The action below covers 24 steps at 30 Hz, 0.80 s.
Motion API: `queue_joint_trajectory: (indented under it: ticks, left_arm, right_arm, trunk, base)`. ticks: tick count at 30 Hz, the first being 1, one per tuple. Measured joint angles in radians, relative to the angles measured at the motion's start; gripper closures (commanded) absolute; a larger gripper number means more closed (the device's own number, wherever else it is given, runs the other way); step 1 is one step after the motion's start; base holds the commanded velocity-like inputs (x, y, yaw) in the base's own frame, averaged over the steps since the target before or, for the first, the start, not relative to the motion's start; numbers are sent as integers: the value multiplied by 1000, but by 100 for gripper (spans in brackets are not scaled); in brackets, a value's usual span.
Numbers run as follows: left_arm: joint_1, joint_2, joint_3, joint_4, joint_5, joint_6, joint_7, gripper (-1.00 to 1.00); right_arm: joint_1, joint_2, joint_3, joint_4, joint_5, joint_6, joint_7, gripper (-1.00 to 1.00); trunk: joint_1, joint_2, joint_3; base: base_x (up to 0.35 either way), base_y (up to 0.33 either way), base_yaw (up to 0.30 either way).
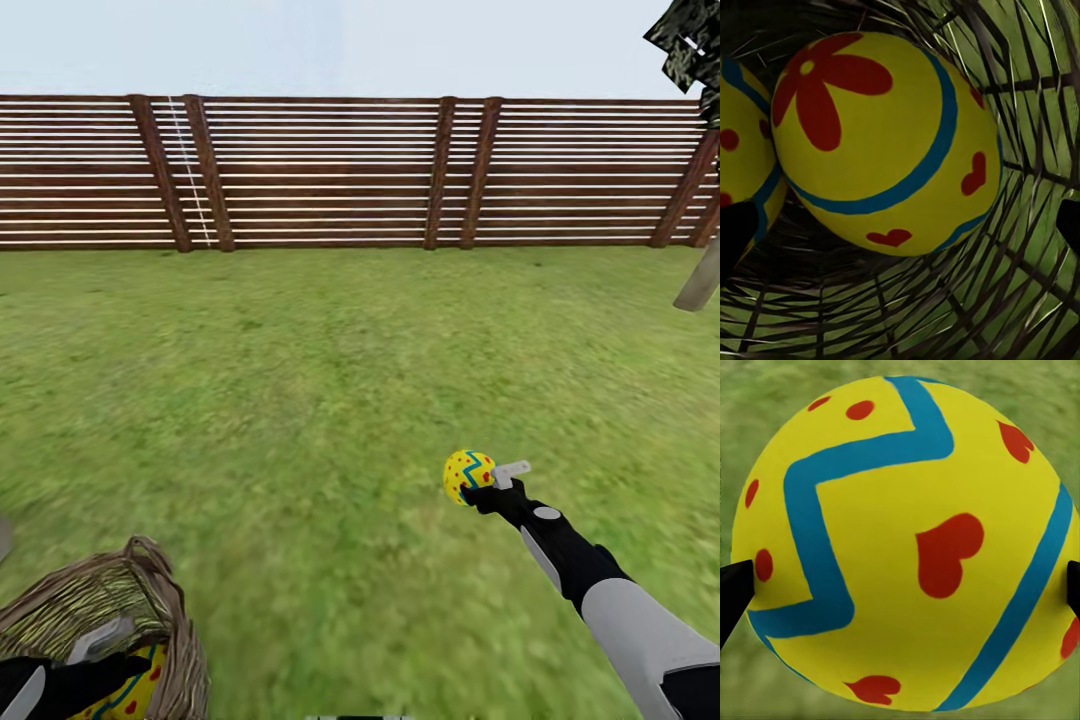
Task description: Take the three Easter eggs out of the wicker basket on the lawn in the garden, then place them on the lawn next to a single tree (choose any tree) so that all three eggs are next to the same tree and none are left in the basket.
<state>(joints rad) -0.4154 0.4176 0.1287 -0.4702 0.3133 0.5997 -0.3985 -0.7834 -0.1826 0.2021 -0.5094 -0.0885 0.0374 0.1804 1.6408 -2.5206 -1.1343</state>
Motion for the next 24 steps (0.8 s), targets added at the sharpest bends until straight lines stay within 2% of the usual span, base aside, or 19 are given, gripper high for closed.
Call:
queue_joint_trajectory:
  ticks: [9, 15, 24]
  left_arm:
    - [0, 1, 2, 0, 0, 0, 0, -100]
    - [0, -15, -1, 0, 0, 1, 0, -100]
    - [0, -14, 3, 0, 0, 0, 0, -100]
  right_arm:
    - [0, 7, 0, 2, 1, 0, 0, 100]
    - [0, 7, 0, 1, 1, 0, 0, 100]
    - [0, 7, 1, 16, 1, -1, 0, 100]
  trunk:
    - [4, -2, -35]
    - [4, -2, -35]
    - [4, -2, -39]
  base:
    - [0, 0, 0]
    - [217, 0, 0]
    - [13, 0, 0]
